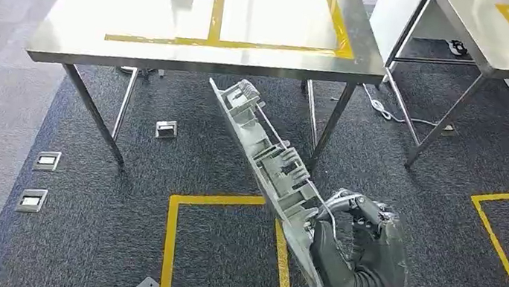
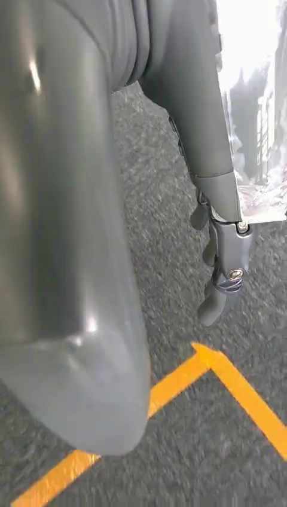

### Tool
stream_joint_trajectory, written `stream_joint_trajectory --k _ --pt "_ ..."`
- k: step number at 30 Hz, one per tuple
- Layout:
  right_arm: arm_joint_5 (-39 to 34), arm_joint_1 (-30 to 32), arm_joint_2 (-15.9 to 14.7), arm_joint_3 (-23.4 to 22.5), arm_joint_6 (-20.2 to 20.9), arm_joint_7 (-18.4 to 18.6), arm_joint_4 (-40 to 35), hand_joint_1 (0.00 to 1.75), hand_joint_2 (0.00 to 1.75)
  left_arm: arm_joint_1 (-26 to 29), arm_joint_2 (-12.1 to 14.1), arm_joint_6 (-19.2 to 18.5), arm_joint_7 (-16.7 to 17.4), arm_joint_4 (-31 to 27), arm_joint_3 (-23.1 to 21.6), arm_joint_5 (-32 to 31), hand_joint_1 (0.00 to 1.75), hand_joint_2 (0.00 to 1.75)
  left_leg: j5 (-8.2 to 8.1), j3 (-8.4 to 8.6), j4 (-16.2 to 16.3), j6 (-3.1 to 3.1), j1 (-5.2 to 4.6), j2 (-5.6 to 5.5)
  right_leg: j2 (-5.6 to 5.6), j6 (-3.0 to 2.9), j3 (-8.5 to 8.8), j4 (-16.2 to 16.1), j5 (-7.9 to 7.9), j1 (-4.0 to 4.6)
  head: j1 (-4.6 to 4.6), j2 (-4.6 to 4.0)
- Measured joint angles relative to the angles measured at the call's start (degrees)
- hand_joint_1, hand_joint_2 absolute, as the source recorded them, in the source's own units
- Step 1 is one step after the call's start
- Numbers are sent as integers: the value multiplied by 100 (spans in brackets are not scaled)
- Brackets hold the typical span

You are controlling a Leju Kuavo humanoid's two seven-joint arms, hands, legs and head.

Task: Take the parts from the cabinet and place them on the table.

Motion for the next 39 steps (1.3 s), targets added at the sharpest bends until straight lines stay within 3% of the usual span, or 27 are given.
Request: stream_joint_trajectory --k 1,2,3,6,7,8,10,11,12,13,15,16,19,20,21,22,23,25,26,27,28,30,31,32,33,36,39 --pt "0 -1 -2 0 -2 -4 0 175 175 3 -18 -2 2 0 -2 0 0 175 -78 29 32 -1 -52 -10 15 40 -6 21 -31 38 -20 0" --pt "-5 -2 2 0 -2 -2 -2 175 175 -7 -13 -2 0 -2 -2 0 0 175 -172 159 -135 73 -42 -12 24 70 -39 51 -41 38 -33 0" --pt "-9 -10 0 -4 -7 -9 -4 175 175 -5 -13 -2 9 -2 0 2 0 175 -228 136 -160 147 -50 -27 22 79 -77 62 -37 36 -13 0" --pt "-9 9 0 -4 -9 -7 -7 175 175 18 -9 2 13 0 0 -2 0 175 -254 181 -198 267 -19 -33 8 163 -70 80 -132 22 -11 0" --pt "-9 1 0 -4 -9 -7 -9 175 175 4 -9 4 7 0 2 -2 0 175 -278 209 -201 305 -20 -37 2 182 -174 323 -213 22 33 0" --pt "-9 -5 0 -9 -11 -9 -7 175 175 -7 -9 4 7 0 2 -4 0 175 -298 223 -200 335 -20 -37 0 193 -402 721 -365 20 63 0" --pt "-9 3 0 -7 -15 -11 -7 175 175 -2 -9 2 7 0 0 -9 0 175 -341 258 -199 373 -39 -34 -3 203 -987 1655 -650 20 76 0" --pt "-9 9 0 -9 -15 -9 -7 175 175 6 -9 2 7 0 0 -9 0 175 -367 285 -198 378 -52 -34 -3 193 -1196 1906 -630 21 81 0" --pt "-9 19 -2 -7 -15 -9 -4 175 175 10 -9 4 7 0 0 -9 0 175 -397 324 -199 381 -63 -39 -3 167 -1246 1861 -457 24 79 0" --pt "-7 20 -2 -7 -15 -9 -4 175 175 8 -9 4 7 0 0 -7 0 175 -437 377 -199 384 -75 -53 -1 119 -1170 1537 -134 35 81 0" --pt "-7 15 0 -9 -15 -9 -5 175 175 0 -13 4 2 0 0 -9 0 175 -517 488 -203 372 -91 -73 2 -5 -824 546 527 86 83 0" --pt "-9 10 -2 -11 -17 -11 -4 175 175 2 -24 2 0 -2 0 -11 0 175 -546 503 -216 349 -85 -72 1 -73 -722 395 481 120 70 0" --pt "-7 -11 0 -18 -20 -13 -7 175 175 4 -28 0 0 -2 0 -11 0 175 -586 487 -244 242 -75 -64 4 -116 -646 213 357 163 107 0" --pt "-9 -9 0 -17 -20 -13 -7 175 175 -2 -33 0 0 -2 -2 -15 0 175 -595 512 -275 215 -89 -55 6 -125 -618 144 340 151 100 0" --pt "-7 -1 2 -20 -20 -11 -7 175 175 -10 -17 2 2 -2 0 -15 0 175 -664 531 -271 195 -94 -52 -5 -109 -520 3 351 68 103 0" --pt "-7 6 0 -20 -20 -11 -4 175 175 -7 -20 2 -4 -2 0 -20 0 175 -719 519 -174 191 -112 -36 -8 -113 -427 -75 345 78 81 -2" --pt "-9 -6 0 -20 -20 -9 -2 175 175 -14 -20 4 -4 -2 -2 -20 0 175 -887 384 151 202 -112 -38 -18 -124 -361 -114 339 74 41 0" --pt "-9 -3 0 -20 -24 -9 2 175 175 0 -13 4 2 0 0 -17 0 175 -1194 -86 1043 174 -111 -38 -17 -137 -297 -114 297 72 24 0" --pt "-9 2 0 -20 -24 -9 2 175 175 18 -4 9 9 0 -2 -20 0 175 -1205 -280 1318 148 -108 -37 -12 -136 -266 -105 263 71 17 0" --pt "-7 8 0 -20 -26 -9 2 175 175 28 -4 18 18 0 -2 -26 0 175 -1070 -346 1323 115 -100 -36 -3 -124 -226 -97 227 67 13 0" --pt "-9 15 0 -20 -26 -4 7 175 175 27 -2 22 17 0 -2 -42 0 175 -811 -315 1106 82 -83 -34 3 -109 -176 -80 183 59 11 0" --pt "-9 15 0 -20 -28 0 9 175 175 12 4 59 11 0 -2 -87 0 175 -82 -8 152 25 -33 -14 6 -57 -63 -11 63 35 4 0" --pt "-7 16 0 -20 -35 -2 9 175 175 9 2 68 9 -2 -2 -98 0 175 -114 61 38 15 -37 -9 11 -19 -51 3 19 34 11 0" --pt "-9 4 2 -20 -35 -2 9 175 175 6 0 74 2 -2 -4 -100 0 175 -89 118 -72 56 -66 -21 20 15 -71 73 -3 69 -13 0" --pt "-9 8 2 -22 -37 -7 7 175 175 -2 -2 87 7 -2 -4 -105 0 175 -211 172 -161 122 -67 -17 18 30 -118 81 3 68 -20 0" --pt "-9 19 0 -26 -37 -4 9 175 175 18 -9 96 9 -2 -5 -109 0 175 -212 132 -171 142 -50 -51 19 -24 -157 102 9 84 2 0" --pt "-9 14 0 -28 -37 -4 9 175 175 2 -11 96 2 -2 -4 -109 0 175 -217 130 -171 151 -53 -76 11 -30 -128 60 13 82 13 2"
